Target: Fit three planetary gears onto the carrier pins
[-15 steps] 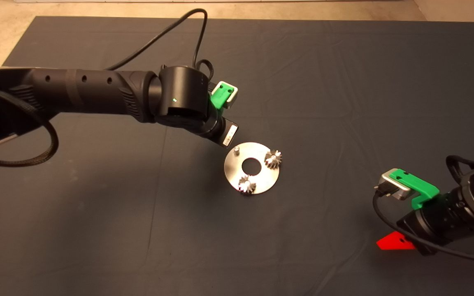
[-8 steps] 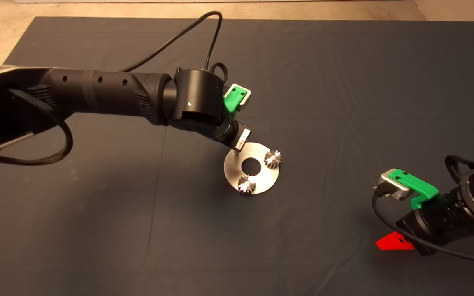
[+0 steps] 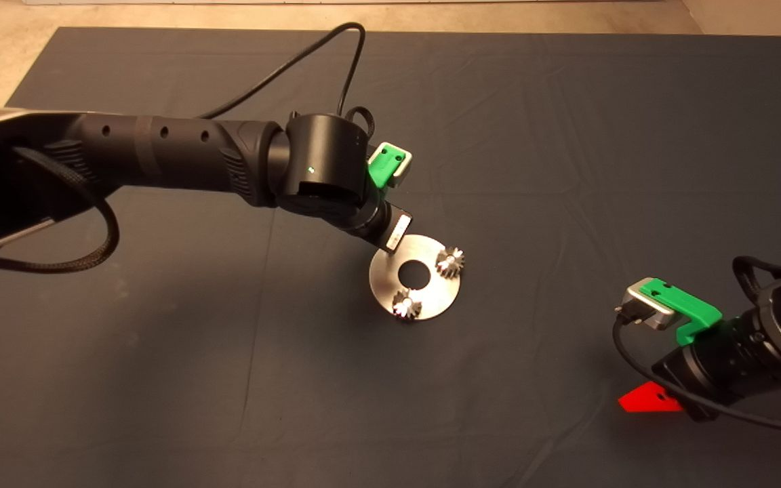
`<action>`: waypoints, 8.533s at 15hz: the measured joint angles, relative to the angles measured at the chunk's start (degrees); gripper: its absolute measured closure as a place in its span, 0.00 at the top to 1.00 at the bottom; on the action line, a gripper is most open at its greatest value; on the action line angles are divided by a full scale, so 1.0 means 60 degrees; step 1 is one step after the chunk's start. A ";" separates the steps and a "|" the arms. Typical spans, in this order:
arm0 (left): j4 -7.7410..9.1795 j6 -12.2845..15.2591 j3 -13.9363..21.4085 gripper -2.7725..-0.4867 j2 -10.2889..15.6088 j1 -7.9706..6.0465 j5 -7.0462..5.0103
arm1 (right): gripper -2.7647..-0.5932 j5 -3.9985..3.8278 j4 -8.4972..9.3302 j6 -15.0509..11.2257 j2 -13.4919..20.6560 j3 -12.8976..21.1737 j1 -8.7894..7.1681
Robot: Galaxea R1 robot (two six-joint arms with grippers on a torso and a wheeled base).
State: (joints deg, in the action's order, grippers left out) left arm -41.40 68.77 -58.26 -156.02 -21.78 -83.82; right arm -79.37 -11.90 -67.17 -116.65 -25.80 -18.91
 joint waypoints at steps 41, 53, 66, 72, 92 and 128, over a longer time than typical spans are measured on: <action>-0.0013 -0.0358 -0.0920 0.04 -0.0591 0.0626 0.0723 | 0.54 0.0022 -0.0001 0.0004 0.0000 -0.0138 0.0000; 0.0000 -0.0364 -0.0920 0.03 -0.0664 0.0557 0.0727 | 0.54 0.0022 -0.0004 0.0004 0.0000 -0.0142 0.0000; -0.0004 -0.0627 -0.1176 0.03 -0.0551 0.0557 0.0733 | 0.54 0.0104 -0.0002 0.0000 0.0000 -0.0140 0.0000; -0.0004 -0.0695 -0.1292 0.03 -0.0551 0.0533 0.0812 | 0.54 0.0128 0.0000 0.0000 0.0000 -0.0138 0.0000; -0.0036 -0.0961 -0.1485 0.03 -0.0561 0.0535 0.1205 | 0.54 0.0136 -0.0004 0.0000 0.0000 -0.0138 0.0000; -0.0081 -0.1599 -0.1107 0.30 -0.0610 0.0498 -0.0296 | 0.54 0.0177 -0.0001 0.0055 0.0169 -0.0138 -0.0004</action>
State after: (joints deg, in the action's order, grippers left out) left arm -41.89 59.17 -64.90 -159.67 -18.79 -85.60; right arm -78.31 -11.90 -66.84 -115.64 -26.62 -18.93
